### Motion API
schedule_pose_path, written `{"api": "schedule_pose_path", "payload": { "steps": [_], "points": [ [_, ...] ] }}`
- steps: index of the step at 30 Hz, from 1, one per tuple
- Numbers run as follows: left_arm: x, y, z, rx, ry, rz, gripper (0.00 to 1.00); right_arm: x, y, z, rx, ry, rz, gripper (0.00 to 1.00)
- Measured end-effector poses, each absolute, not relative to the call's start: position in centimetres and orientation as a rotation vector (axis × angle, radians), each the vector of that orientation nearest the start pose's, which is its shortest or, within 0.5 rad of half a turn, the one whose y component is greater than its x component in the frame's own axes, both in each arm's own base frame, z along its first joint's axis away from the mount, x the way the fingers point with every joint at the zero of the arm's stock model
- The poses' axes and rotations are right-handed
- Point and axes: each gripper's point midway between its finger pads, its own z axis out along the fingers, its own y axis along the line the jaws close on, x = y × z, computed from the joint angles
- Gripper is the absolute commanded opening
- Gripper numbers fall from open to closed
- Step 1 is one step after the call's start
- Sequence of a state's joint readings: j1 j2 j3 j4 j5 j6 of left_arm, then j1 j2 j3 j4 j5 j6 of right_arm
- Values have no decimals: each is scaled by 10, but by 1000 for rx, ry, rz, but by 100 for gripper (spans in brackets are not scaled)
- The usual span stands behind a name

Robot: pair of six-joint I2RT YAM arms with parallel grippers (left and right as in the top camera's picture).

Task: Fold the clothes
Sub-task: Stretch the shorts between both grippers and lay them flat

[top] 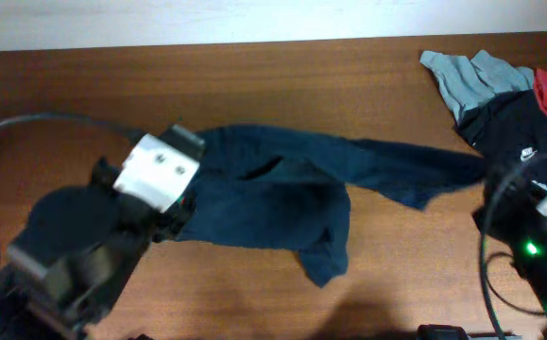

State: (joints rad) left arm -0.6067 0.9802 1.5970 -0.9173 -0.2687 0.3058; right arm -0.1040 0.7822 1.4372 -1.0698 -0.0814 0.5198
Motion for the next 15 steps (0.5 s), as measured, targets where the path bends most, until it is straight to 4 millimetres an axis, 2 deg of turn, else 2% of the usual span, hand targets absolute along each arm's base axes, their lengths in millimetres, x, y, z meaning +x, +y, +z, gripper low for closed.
{"api": "schedule_pose_path", "payload": {
  "steps": [2,5,9,11,13,15],
  "points": [
    [232,-106,454,628,1749,19,6,202,-9,412,563,1904,335,4],
    [209,-96,467,602,1743,-38,5,188,-8,441,537,1865,332,4],
    [176,-91,509,590,1650,-161,5,169,-5,478,505,1809,336,4],
    [158,-87,532,583,1583,-217,5,163,-3,487,492,1800,342,4],
    [148,-83,544,571,1544,-238,5,158,0,499,467,1782,352,4],
    [147,-80,546,559,1540,-235,6,158,1,505,452,1774,353,4]
  ]
}}
